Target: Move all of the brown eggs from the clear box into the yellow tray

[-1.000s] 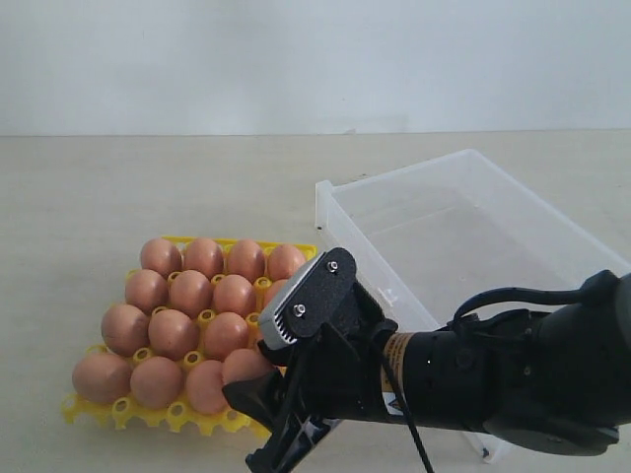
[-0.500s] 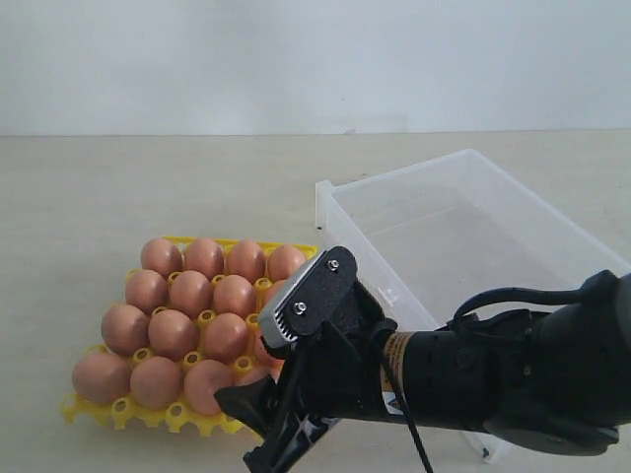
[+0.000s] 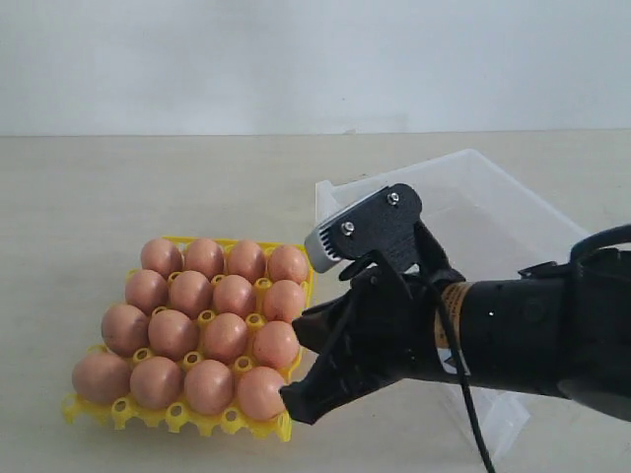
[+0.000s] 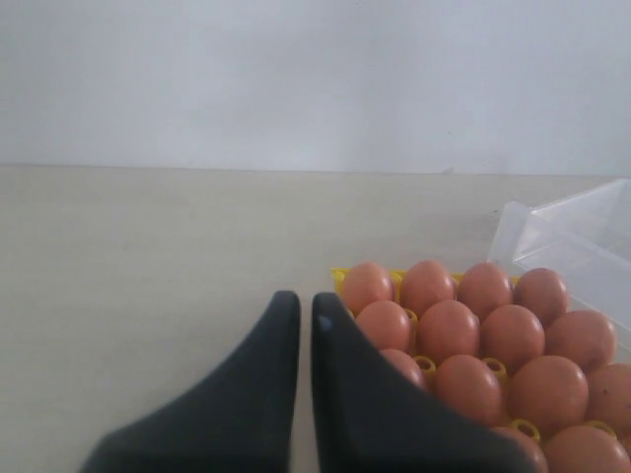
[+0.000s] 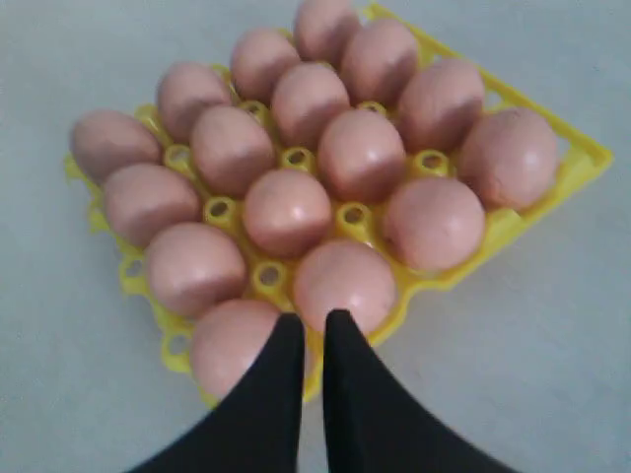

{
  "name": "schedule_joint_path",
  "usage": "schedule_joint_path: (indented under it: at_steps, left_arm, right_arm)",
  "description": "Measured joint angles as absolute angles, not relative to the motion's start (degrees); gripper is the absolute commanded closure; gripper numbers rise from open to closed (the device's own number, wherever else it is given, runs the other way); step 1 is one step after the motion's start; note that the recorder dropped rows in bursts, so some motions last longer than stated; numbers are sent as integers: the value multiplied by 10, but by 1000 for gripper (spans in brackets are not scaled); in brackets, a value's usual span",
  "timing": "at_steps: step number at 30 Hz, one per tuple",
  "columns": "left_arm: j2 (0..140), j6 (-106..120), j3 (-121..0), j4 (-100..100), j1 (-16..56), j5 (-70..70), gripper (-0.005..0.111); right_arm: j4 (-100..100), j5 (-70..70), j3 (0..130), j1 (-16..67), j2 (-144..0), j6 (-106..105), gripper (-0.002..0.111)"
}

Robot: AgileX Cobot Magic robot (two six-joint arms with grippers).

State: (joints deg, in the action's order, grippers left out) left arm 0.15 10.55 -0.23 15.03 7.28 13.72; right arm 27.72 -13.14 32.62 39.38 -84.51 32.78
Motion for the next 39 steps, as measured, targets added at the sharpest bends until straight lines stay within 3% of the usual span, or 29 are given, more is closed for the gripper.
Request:
schedule_joint_path:
  at_steps: [5, 9, 13, 20, 24, 27, 33, 39]
  left_arm:
    - [2, 106, -2, 150, 73, 137, 103]
    - [2, 106, -2, 150, 73, 137, 103]
    - [2, 106, -2, 150, 73, 137, 103]
    - [2, 106, -2, 150, 73, 137, 103]
    - [2, 106, -2, 150, 73, 137, 103]
    - [2, 106, -2, 150, 73, 137, 103]
    - [2, 106, -2, 150, 73, 137, 103]
    - [2, 106, -2, 150, 73, 137, 103]
  right_arm:
    - [280, -144, 326, 375, -761, 233, 108]
    - [260, -270, 326, 316, -677, -10, 108]
    - [129, -302, 326, 261, -622, -223, 108]
    - [-380, -423, 326, 163, -569, -503, 108]
    - [-662, -623, 326, 128, -564, -494, 108]
    - [-810, -681, 325, 112, -551, -449, 108]
    - [-815, -622, 325, 110, -487, -609, 108]
    - [-598, -381, 328, 110, -361, -667, 108]
